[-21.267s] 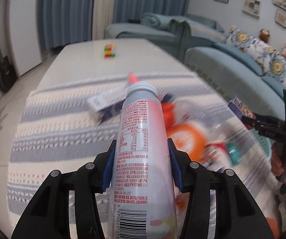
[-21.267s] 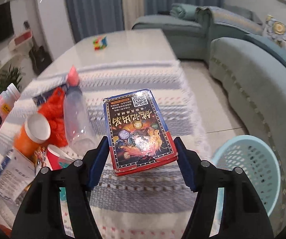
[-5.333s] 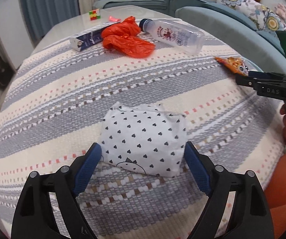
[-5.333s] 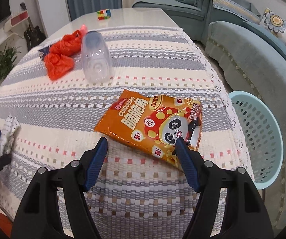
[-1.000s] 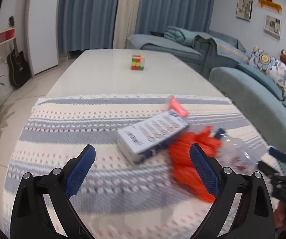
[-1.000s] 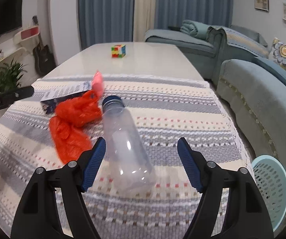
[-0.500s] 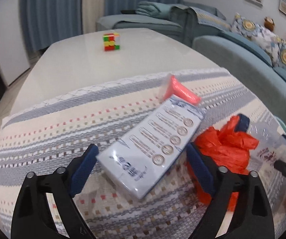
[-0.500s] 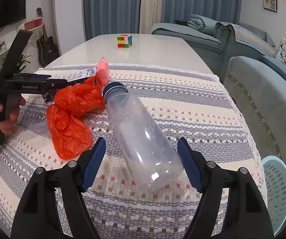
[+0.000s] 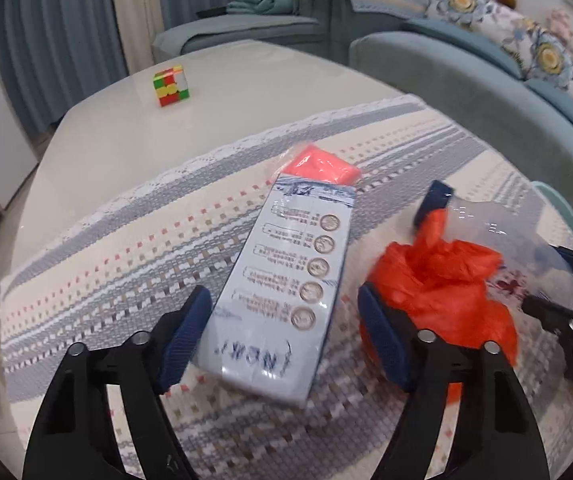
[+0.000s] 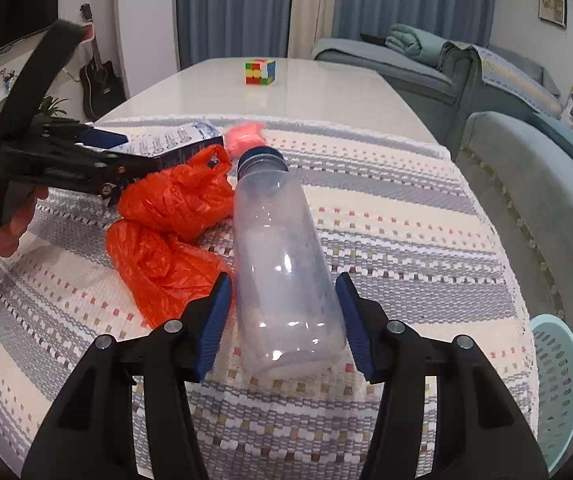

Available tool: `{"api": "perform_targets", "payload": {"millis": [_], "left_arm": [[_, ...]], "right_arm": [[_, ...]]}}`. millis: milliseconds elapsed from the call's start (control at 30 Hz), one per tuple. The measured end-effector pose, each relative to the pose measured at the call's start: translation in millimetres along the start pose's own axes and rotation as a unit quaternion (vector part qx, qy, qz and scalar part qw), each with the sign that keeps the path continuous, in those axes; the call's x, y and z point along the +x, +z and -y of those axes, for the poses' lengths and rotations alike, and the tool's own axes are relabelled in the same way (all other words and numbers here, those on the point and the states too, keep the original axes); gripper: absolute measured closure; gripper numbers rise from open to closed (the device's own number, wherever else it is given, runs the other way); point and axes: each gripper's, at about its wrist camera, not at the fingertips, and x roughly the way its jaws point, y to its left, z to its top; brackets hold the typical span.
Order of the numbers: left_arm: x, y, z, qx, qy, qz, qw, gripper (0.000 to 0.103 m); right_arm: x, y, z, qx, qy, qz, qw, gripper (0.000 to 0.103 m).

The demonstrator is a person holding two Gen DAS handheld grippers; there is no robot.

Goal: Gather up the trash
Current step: 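Grasp the clear bottle with the right tool while the left tool grasps the milk box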

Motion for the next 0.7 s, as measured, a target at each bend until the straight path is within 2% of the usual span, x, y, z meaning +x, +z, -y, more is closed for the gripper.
{"api": "perform_targets", "payload": {"millis": [67,167,233,267,533,600,700], "left_arm": [[0.4,0.7,4.8,0.002,0.008,-0.004,1.0,0.031],[2.2,1.5,8.2,-0.005,0.017,-0.009,0.9998,0.033],[4.4,2.4,9.9,-0.014,0.019,-0.018,0.9996,0.046],[4.5,1.6,10.3,-0.02,0.022,-0.02,0.9994,0.047],[-17.3,-14.4,13.5,-0.053,0.018,0.003,0.9984,0.05],[-26.4,-18.4,15.1,-0.059,0.018,0.012,0.998,0.05],[-44.1,-22.3,20.9,-0.061,0.015,0.027,0.9976,0.05]], "right_arm": [[3.5,3.6,2.6,0.011,0.019,-0.008,1.0,0.053],[10.2,11.2,0.0,0.014,0.021,-0.022,0.999,0.053],[16.7,17.0,-2.9,0.009,0.016,-0.037,0.999,0.053],[21.7,20.4,-4.2,0.008,0.015,-0.049,0.999,0.053],[38.5,35.1,-6.6,0.017,0.017,-0.095,0.995,0.053],[39.7,39.2,-6.0,0.02,0.021,-0.103,0.994,0.059],[33.2,38.7,-5.7,0.015,0.019,-0.101,0.995,0.06]]}}
